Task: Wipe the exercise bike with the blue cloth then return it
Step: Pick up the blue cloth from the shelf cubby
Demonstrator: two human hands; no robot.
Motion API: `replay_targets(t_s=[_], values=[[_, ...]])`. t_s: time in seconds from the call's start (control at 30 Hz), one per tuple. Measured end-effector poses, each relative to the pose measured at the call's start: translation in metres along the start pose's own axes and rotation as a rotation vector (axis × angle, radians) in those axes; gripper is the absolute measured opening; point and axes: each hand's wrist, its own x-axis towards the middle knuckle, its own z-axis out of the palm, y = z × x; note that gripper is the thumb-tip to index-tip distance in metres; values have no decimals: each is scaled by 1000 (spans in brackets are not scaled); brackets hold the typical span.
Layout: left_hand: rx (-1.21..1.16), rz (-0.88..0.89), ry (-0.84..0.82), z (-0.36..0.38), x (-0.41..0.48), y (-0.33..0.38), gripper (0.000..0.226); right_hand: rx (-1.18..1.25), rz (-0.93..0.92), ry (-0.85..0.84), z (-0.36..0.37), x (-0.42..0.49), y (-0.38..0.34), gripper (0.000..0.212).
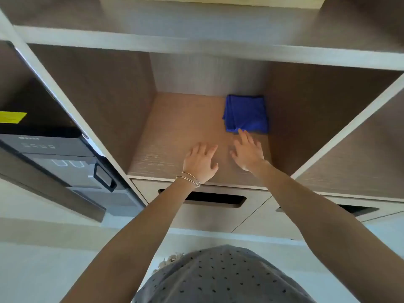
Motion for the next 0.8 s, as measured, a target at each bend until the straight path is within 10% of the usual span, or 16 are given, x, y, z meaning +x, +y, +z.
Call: replay_targets(t_s=[0.8], values=[[74, -9, 10, 2, 8, -24, 62, -12, -57, -24, 15, 20, 10, 49]])
